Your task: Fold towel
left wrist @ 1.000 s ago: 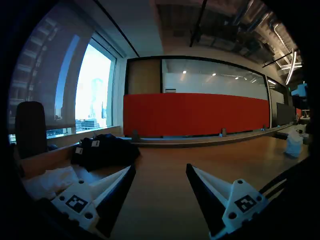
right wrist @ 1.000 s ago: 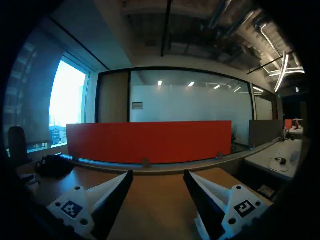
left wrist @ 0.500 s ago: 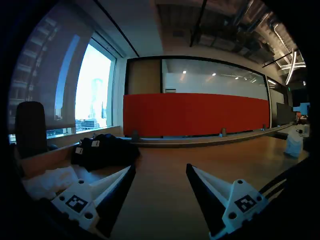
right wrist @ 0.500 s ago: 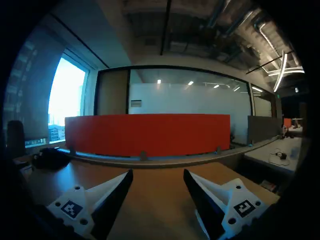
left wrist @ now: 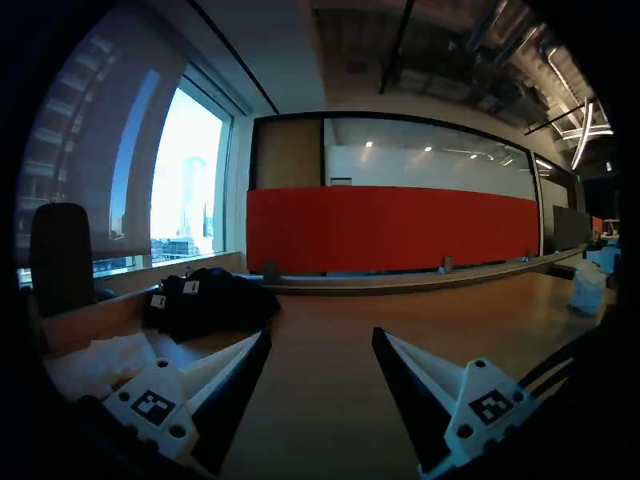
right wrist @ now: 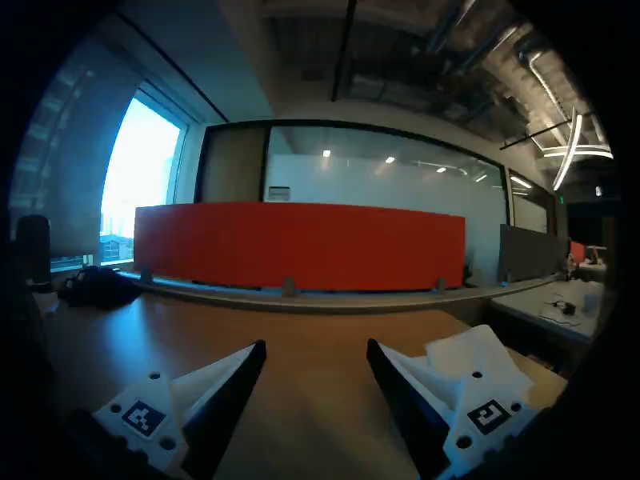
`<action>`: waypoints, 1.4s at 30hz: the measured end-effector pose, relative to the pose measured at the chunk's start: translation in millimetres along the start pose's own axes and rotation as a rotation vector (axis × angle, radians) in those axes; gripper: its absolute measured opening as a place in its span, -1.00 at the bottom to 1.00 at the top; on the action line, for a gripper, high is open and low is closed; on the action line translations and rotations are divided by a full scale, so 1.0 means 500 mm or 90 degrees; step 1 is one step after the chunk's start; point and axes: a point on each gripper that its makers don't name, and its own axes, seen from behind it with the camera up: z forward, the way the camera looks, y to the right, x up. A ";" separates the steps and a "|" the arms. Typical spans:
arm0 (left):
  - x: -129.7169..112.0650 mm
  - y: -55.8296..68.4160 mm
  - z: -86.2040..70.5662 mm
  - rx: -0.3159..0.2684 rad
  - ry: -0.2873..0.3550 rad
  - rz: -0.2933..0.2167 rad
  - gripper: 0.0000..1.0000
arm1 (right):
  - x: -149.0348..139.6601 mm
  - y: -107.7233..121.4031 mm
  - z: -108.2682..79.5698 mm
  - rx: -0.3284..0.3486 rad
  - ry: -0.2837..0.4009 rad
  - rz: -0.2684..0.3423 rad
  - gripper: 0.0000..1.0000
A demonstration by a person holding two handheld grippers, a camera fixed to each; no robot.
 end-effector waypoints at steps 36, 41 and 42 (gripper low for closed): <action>-0.001 0.000 -0.003 0.000 0.000 0.000 0.86 | -0.053 -0.001 -0.006 0.025 0.014 0.026 0.96; -0.001 0.000 -0.004 0.000 0.000 0.000 0.86 | -0.052 -0.002 -0.007 0.026 0.013 0.027 0.96; -0.001 0.000 -0.004 0.000 0.000 0.000 0.86 | -0.052 -0.002 -0.007 0.026 0.013 0.028 0.96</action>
